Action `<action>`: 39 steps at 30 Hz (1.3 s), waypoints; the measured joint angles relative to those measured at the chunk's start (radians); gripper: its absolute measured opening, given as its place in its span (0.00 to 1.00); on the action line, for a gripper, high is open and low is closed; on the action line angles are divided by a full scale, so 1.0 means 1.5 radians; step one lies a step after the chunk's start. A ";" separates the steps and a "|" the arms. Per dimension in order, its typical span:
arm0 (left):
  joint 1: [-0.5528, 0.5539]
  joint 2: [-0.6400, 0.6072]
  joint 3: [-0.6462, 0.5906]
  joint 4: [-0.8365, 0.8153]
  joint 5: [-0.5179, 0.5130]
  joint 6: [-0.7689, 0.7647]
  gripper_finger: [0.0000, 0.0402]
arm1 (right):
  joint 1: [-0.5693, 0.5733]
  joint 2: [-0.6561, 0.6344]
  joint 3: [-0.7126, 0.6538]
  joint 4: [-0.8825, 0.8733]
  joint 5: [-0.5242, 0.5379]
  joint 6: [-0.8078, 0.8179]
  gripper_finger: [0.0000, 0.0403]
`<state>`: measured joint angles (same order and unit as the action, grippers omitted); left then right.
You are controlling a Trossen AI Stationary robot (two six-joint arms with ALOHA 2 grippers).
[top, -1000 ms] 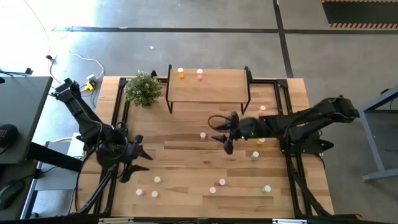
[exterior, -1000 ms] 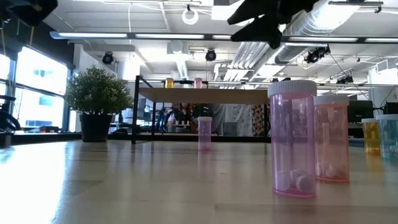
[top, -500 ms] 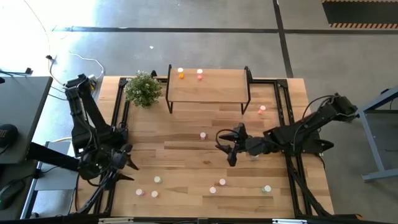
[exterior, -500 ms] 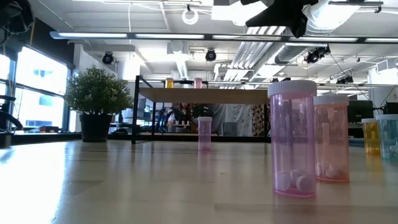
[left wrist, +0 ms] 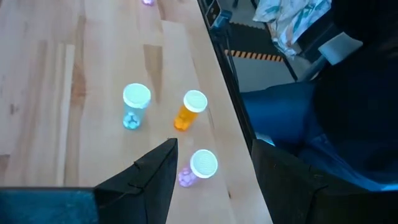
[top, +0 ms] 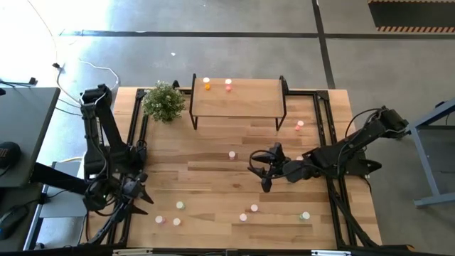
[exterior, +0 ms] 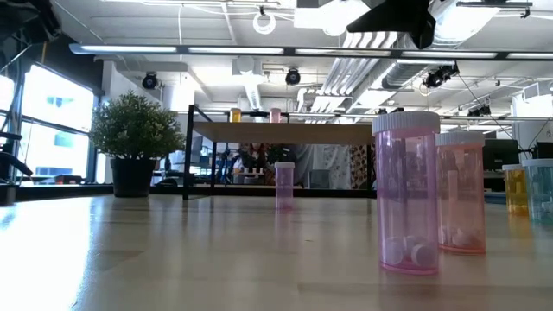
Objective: Pick and place medicine bottles onto shelf by color
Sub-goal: Put the bottom left purple pill bottle on the shelf
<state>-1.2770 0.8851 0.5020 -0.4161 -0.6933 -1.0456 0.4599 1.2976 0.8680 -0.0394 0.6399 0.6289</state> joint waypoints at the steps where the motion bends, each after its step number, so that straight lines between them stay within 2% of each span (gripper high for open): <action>1: -0.003 0.007 -0.004 0.008 0.000 -0.001 0.49 | 0.000 0.000 0.000 0.000 0.000 0.000 0.51; 5: -0.010 0.044 -0.014 0.038 0.000 -0.008 0.49 | 0.000 0.000 0.000 0.000 0.000 0.000 0.51; 23: -0.017 0.191 -0.014 0.043 0.000 -0.132 0.49 | -0.001 0.000 0.000 0.000 0.000 -0.001 0.51; 39: -0.016 0.281 -0.014 0.146 0.000 -0.134 0.49 | -0.001 0.000 0.000 0.002 0.000 -0.003 0.51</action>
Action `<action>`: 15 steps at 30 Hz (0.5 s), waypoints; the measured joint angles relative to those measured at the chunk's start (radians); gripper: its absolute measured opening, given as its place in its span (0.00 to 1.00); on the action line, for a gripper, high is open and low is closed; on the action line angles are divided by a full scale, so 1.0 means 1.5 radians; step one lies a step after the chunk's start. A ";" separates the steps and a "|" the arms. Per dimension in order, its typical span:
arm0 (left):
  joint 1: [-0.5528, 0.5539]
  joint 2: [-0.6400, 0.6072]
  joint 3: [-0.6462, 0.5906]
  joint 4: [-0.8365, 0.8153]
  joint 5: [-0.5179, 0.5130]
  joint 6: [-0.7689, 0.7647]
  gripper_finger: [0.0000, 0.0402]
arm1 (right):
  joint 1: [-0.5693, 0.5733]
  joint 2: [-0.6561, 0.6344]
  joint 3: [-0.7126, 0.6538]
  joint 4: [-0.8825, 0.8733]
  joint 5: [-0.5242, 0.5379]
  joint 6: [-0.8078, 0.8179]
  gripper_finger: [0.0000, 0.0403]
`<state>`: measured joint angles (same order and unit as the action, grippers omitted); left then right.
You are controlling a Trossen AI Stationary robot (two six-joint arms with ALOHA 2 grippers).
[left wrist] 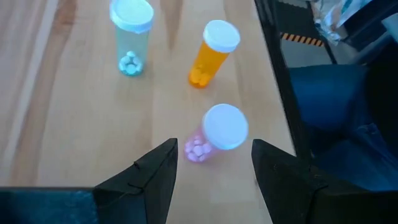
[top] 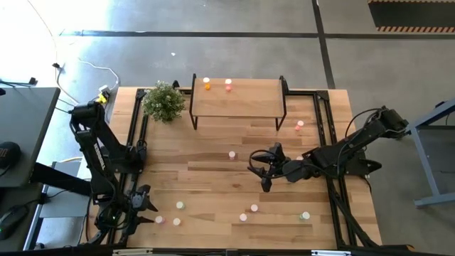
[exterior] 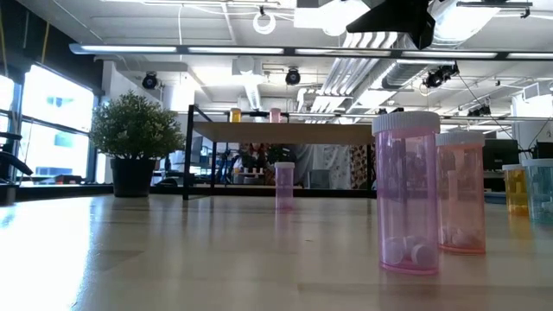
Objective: Pick and place medicine bottles onto shelf by color
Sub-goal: Put the bottom left purple pill bottle on the shelf
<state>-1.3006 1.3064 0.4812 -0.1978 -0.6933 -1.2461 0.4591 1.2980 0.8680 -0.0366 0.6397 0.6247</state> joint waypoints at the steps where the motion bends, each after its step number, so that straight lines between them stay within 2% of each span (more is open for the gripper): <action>1: 0.000 0.003 0.000 0.005 0.000 0.000 0.49 | 0.000 0.000 0.000 0.001 0.000 0.000 0.51; 15: 0.014 0.024 0.001 0.050 -0.015 0.012 0.49 | 0.000 0.000 0.000 0.002 -0.001 0.000 0.51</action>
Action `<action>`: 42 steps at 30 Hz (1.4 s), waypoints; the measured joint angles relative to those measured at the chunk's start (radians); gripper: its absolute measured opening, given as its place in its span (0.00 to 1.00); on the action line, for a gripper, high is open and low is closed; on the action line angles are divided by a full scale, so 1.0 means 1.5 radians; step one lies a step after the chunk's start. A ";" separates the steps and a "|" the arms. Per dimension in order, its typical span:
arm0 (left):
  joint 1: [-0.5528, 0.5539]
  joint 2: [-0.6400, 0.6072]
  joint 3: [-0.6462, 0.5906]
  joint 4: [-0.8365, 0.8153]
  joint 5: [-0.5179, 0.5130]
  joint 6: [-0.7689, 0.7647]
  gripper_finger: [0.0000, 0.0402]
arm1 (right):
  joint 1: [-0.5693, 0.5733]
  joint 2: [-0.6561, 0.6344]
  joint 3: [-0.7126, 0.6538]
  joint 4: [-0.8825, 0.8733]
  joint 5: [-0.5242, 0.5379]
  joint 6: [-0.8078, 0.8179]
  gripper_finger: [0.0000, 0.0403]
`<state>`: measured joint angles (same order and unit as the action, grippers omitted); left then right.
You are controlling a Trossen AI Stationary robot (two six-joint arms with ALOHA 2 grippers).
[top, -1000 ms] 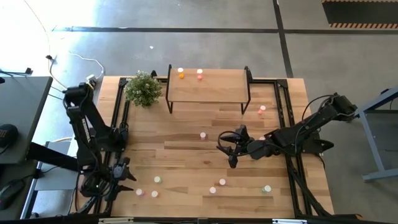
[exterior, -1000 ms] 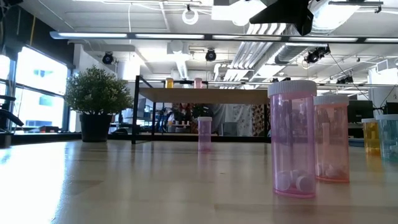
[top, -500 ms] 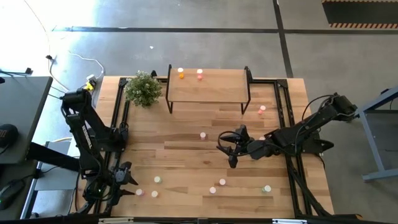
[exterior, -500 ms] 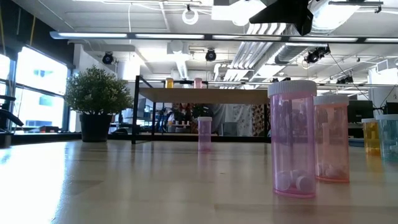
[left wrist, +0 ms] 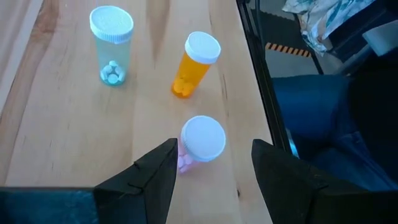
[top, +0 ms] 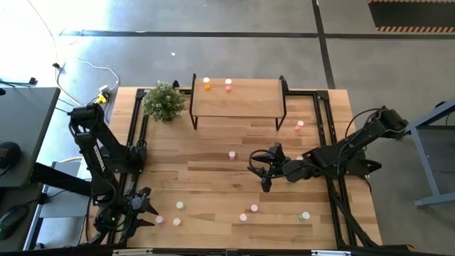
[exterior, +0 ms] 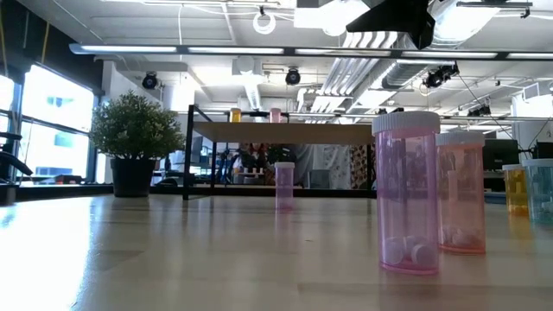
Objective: Pick and place medicine bottles onto shelf by color
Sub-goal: Put the bottom left purple pill bottle on the shelf
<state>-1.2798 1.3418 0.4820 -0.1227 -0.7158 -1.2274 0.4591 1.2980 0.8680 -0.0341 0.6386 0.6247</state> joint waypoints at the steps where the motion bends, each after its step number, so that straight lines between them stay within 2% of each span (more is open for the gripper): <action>1: 0.001 0.000 0.000 0.000 0.000 0.000 0.49 | 0.000 0.000 0.000 0.000 -0.001 0.000 0.51; 7: 0.010 0.010 -0.001 -0.004 -0.020 0.003 0.49 | 0.000 0.000 0.000 0.000 -0.002 0.000 0.51; 36: 0.033 0.016 -0.001 0.003 -0.020 0.053 0.49 | 0.000 0.000 0.000 0.001 -0.002 0.003 0.51; 42: 0.034 0.016 -0.001 -0.008 -0.038 0.053 0.49 | 0.000 0.000 0.000 0.001 -0.002 0.003 0.51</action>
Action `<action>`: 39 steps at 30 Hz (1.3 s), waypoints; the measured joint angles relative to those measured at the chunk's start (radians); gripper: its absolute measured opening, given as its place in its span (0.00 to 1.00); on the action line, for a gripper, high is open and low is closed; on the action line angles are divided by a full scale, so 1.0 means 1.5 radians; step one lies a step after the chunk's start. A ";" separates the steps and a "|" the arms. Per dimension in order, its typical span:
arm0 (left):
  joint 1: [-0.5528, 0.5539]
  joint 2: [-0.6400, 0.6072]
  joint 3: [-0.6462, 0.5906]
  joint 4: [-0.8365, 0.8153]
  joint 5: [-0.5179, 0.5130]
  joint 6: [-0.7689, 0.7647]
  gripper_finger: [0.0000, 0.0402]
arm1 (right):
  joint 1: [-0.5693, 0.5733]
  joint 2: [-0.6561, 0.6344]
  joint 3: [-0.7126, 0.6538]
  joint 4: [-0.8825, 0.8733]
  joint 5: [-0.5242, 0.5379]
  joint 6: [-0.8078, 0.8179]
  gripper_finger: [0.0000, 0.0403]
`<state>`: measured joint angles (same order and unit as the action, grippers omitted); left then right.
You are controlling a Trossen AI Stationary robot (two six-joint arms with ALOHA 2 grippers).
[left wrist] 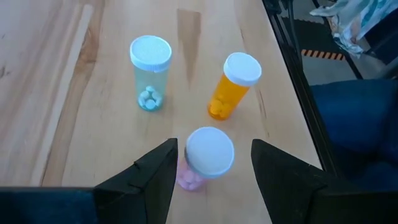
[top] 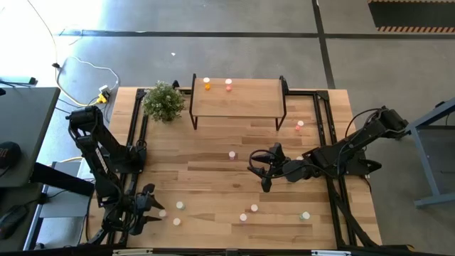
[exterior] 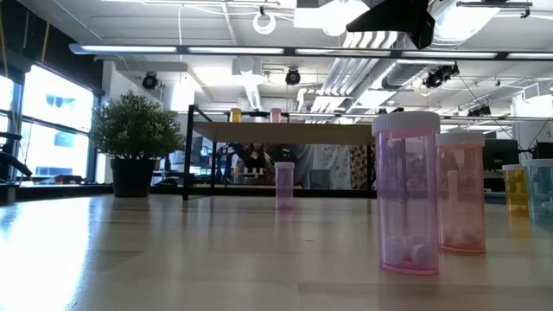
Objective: Pick and place medicine bottles onto shelf by color
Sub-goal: Put the bottom left purple pill bottle on the shelf
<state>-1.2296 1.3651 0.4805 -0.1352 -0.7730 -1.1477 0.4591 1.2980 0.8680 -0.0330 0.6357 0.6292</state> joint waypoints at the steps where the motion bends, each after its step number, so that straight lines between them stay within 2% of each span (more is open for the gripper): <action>1: 0.002 0.000 0.000 0.000 -0.001 0.000 0.49 | 0.000 0.000 0.000 0.000 0.000 0.000 0.51; 16: 0.030 0.004 0.000 0.002 0.020 0.017 0.48 | 0.000 0.000 0.000 0.000 0.000 0.000 0.51; 29: 0.030 0.004 0.000 0.003 0.026 0.015 0.33 | 0.000 0.000 0.000 0.000 0.000 0.000 0.51; 39: 0.030 0.004 0.000 0.004 0.026 0.016 0.30 | 0.000 0.000 0.000 0.000 0.000 0.002 0.51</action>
<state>-1.1839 1.3716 0.4808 -0.1298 -0.7345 -1.1236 0.4591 1.2980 0.8680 -0.0330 0.6353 0.6321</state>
